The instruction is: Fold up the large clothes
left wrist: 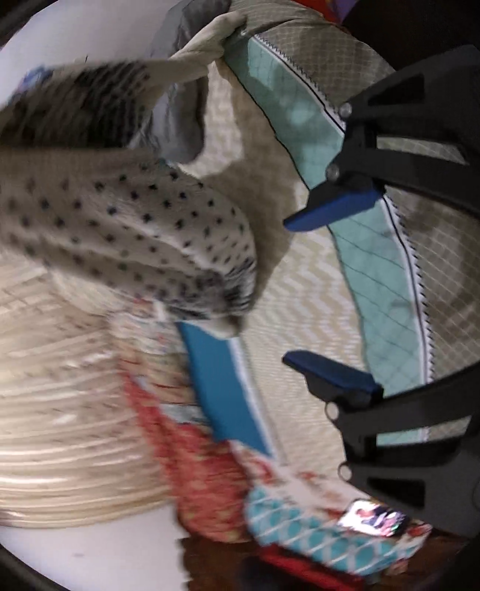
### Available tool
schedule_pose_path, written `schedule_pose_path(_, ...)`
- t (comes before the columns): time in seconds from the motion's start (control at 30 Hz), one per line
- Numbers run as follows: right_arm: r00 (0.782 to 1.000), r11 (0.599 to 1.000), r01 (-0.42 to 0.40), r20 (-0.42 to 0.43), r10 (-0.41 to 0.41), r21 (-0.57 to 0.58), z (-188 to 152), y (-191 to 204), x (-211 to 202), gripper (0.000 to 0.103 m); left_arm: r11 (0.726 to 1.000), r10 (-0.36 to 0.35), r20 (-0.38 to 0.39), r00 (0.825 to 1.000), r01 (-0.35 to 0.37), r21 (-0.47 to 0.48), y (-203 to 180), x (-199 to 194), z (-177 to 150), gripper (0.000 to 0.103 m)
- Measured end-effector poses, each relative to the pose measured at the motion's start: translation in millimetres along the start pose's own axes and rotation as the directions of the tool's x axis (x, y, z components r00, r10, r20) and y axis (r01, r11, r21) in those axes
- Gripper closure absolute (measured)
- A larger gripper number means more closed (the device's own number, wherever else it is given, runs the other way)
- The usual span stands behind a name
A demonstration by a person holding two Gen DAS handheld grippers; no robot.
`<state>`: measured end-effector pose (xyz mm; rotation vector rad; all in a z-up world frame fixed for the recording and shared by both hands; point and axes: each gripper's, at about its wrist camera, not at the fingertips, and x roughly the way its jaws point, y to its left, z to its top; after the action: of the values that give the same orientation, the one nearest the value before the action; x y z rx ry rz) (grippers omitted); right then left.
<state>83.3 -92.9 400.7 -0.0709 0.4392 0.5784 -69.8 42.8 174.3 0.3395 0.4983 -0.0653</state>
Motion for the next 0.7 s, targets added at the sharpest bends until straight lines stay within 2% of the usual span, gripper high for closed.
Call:
schedule_pose_path(0.13,1.000,1.000,-0.017,-0.019,0.017,-0.024,11.7,22.8,-7.6,0.017,0.992,0.012,0.118,0.993,-0.027,0.121,-41.9,-11.8,6.9,0.032)
schedule_pose_path(0.27,0.999,0.998,-0.043,-0.018,0.043,-0.038,22.6,51.6,-16.4,0.017,0.983,0.060,0.175,0.983,-0.089,0.160,-69.0,3.3,22.1,0.032)
schedule_pose_path(0.37,0.998,0.996,-0.056,0.003,0.057,-0.071,33.1,69.9,-33.3,0.017,0.972,0.147,0.218,0.965,-0.182,0.149,-77.9,19.1,30.9,0.032)
schedule_pose_path(0.43,0.998,0.994,-0.065,0.020,0.067,-0.086,38.9,80.2,-48.7,0.017,0.958,0.232,0.209,0.950,-0.261,0.123,-72.5,32.8,36.1,0.032)
schedule_pose_path(0.53,0.998,0.993,-0.052,0.042,0.057,-0.107,43.7,85.7,-66.1,0.017,0.955,0.286,0.162,0.945,-0.294,0.029,-51.1,35.4,35.9,0.032)
schedule_pose_path(0.6,0.997,0.994,-0.052,0.050,0.057,-0.096,43.8,82.2,-76.5,0.017,0.947,0.321,0.168,0.932,-0.317,-0.046,-28.6,30.2,35.1,0.032)
schedule_pose_path(0.7,0.996,0.995,-0.064,0.054,0.068,-0.070,42.4,77.7,-86.8,0.017,0.939,0.345,0.167,0.924,-0.339,-0.065,-15.9,35.9,39.0,0.032)
